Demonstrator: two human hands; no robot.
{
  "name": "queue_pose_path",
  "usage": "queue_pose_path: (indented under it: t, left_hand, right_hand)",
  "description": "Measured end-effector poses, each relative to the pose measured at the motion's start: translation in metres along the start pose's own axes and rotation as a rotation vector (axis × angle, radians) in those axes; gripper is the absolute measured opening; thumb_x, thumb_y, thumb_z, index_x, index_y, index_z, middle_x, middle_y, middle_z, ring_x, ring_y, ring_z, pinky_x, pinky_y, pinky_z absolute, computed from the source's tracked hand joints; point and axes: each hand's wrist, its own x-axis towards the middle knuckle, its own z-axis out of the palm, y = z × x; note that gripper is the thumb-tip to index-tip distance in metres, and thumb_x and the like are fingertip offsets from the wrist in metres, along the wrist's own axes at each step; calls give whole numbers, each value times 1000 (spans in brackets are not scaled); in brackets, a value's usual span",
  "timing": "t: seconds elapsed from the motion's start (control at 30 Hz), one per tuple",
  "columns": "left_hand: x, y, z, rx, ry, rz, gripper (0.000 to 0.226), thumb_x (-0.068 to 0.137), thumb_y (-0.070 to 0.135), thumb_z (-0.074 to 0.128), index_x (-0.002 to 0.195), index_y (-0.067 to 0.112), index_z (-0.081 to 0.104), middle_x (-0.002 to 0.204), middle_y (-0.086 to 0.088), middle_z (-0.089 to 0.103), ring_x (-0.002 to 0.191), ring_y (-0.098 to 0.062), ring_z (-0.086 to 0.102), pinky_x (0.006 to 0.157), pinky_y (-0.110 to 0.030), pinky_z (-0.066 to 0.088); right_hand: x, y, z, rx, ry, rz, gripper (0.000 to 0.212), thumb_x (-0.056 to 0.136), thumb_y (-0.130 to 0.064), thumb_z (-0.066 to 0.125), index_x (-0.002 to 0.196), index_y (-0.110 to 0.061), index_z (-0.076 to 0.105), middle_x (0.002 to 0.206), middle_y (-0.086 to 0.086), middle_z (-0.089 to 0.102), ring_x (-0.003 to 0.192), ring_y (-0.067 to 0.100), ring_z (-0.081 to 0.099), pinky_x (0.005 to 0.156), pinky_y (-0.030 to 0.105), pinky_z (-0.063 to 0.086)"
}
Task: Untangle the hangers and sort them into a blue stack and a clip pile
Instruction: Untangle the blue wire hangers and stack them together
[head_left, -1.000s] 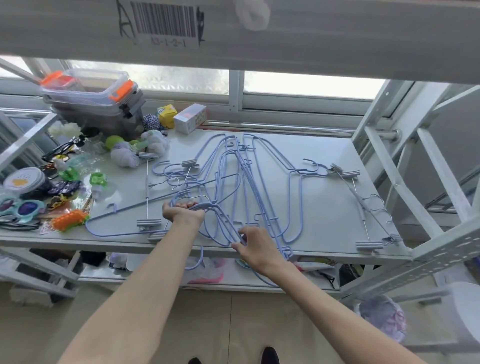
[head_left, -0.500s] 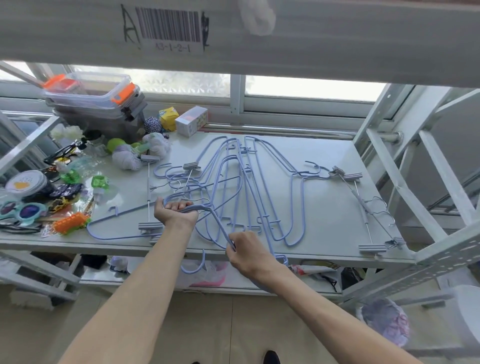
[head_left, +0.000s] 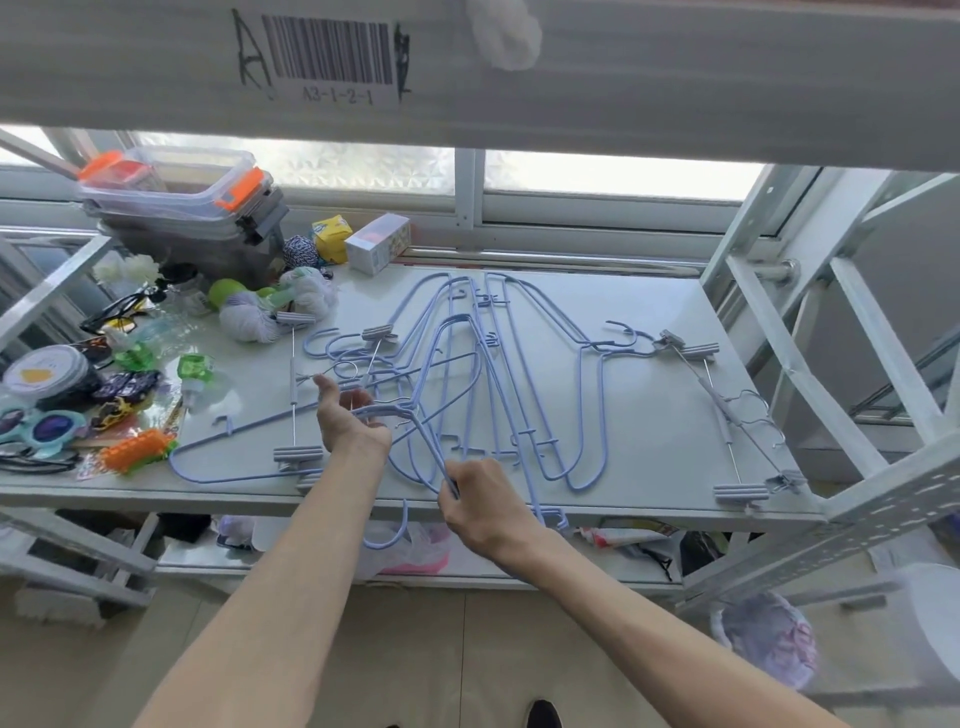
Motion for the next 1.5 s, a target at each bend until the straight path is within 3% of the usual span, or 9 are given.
queue_pose_path:
  t: [0.27,0.57,0.67,0.8,0.93,1.07,1.23,1.37,1.5]
  left_hand:
    - [3,-1,0,-176,36,38,23,99,30,49,79,21,57,82,8,59,82,-11,59,80,-23,48]
    - [12,-5,-5,-299,54,-38,31,96,29,50,67,19,51,65,5,58,63,-13,61,59,-17,50]
    - [12,-3,-5,-319,57,-39,33,96,35,50,68,19,53,49,5,58,59,-14,59,60,-17,48]
    - [13,1,1,-356,55,-32,35,94,38,55,66,17,55,52,3,57,59,-15,59,63,-19,50]
    - [10,6,4,-346,5,-9,38,92,39,60,62,16,57,50,4,59,57,-14,61,61,-18,53]
    - [10,11,4,-330,-30,-11,38,91,41,61,63,16,57,54,5,60,56,-14,63,57,-19,53]
    - [13,14,0,-323,-14,-45,33,94,35,55,67,16,57,53,5,59,60,-16,62,57,-19,50]
    - [11,16,0,-325,-7,-43,32,93,35,57,68,15,58,59,4,60,58,-16,62,59,-20,52]
    - [9,18,2,-350,-26,-43,36,90,41,61,67,14,59,58,2,60,57,-16,63,63,-20,54]
  right_hand:
    - [-4,-1,11,43,-67,-9,35,91,-9,44,58,-13,33,54,6,39,53,28,41,47,31,29]
    - [-15,6,-11,288,-158,41,43,93,-30,50,59,-5,45,52,3,38,46,27,38,50,30,31]
    - [-13,8,-28,305,-86,53,45,94,-32,49,53,-14,45,50,4,38,47,17,33,51,30,30]
    - [-3,14,-48,450,58,94,37,94,-24,52,73,5,62,66,20,65,58,22,67,64,41,59]
    - [17,33,-70,611,274,209,23,92,-10,55,82,3,70,71,17,70,65,29,70,65,40,61]
    - [31,73,-77,362,406,411,19,88,-7,55,95,-4,71,86,12,72,82,25,69,78,32,55]
    - [24,108,-64,110,260,642,57,85,-29,67,133,-5,46,134,22,40,126,36,37,106,35,30]
    - [30,111,-59,-11,164,720,93,75,-55,72,138,-1,31,137,20,29,129,36,28,109,37,26]
    - [43,105,-55,-107,143,720,100,67,-63,74,131,2,34,133,18,32,124,35,33,103,38,34]
